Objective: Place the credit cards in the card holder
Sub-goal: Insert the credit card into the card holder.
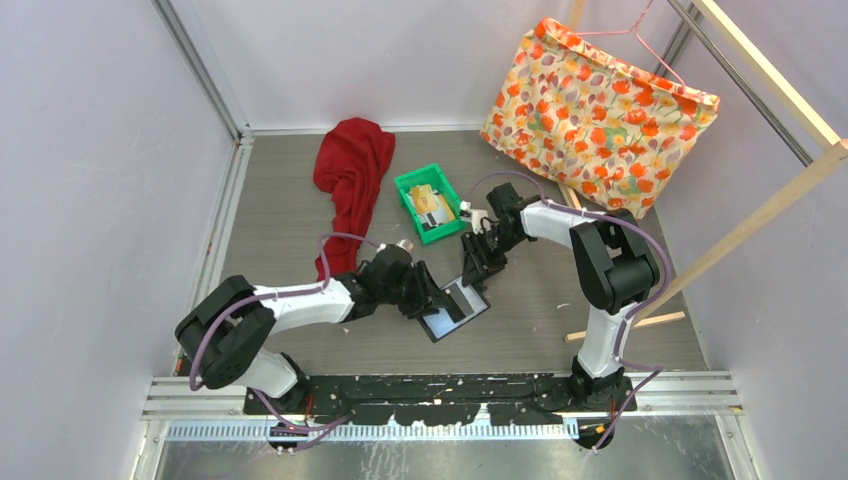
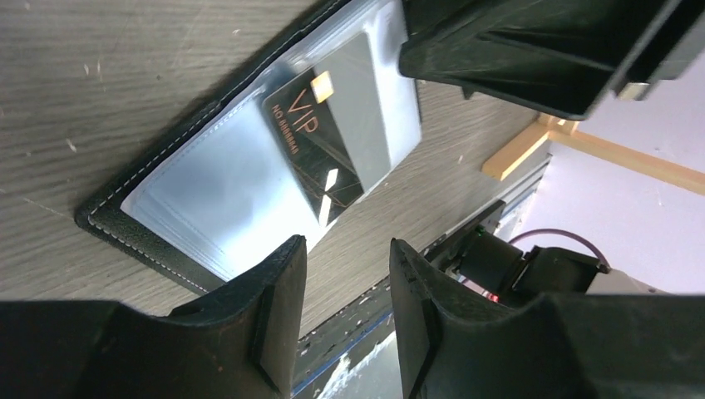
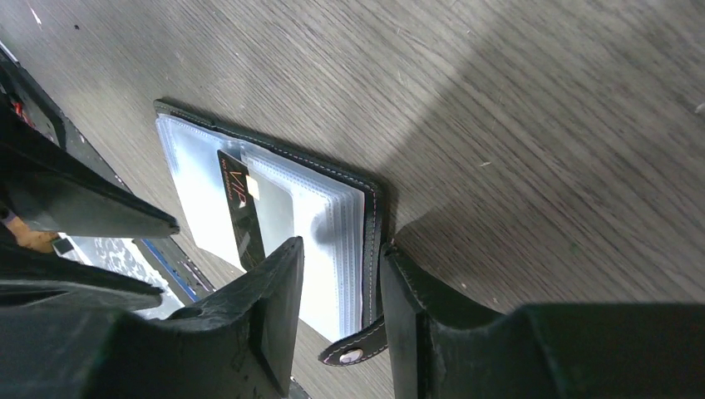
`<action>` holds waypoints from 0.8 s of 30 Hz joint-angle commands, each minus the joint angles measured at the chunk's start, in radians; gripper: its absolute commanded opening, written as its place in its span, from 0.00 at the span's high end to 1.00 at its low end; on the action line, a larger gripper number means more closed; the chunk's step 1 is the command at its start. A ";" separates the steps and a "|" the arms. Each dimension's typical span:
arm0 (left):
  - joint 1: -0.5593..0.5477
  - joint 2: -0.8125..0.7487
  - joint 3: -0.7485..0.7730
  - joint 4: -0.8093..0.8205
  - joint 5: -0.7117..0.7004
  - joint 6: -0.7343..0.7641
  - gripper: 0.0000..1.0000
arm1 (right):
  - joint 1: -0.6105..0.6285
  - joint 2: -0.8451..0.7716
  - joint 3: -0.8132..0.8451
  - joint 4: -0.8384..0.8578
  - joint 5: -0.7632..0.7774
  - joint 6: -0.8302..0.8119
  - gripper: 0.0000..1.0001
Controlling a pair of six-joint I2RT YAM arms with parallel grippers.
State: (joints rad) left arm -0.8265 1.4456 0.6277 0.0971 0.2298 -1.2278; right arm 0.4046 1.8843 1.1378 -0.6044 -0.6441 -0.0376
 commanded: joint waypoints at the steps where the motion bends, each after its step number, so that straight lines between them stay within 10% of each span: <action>1: -0.029 0.025 0.001 0.016 -0.097 -0.076 0.58 | 0.001 -0.003 0.017 -0.007 0.028 -0.031 0.56; 24: -0.034 0.215 0.073 0.139 -0.062 -0.112 0.72 | 0.002 0.022 0.036 -0.028 0.002 -0.044 0.58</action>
State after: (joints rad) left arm -0.8574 1.6333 0.6621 0.1951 0.1768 -1.3407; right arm 0.4046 1.8923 1.1484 -0.6205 -0.6449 -0.0620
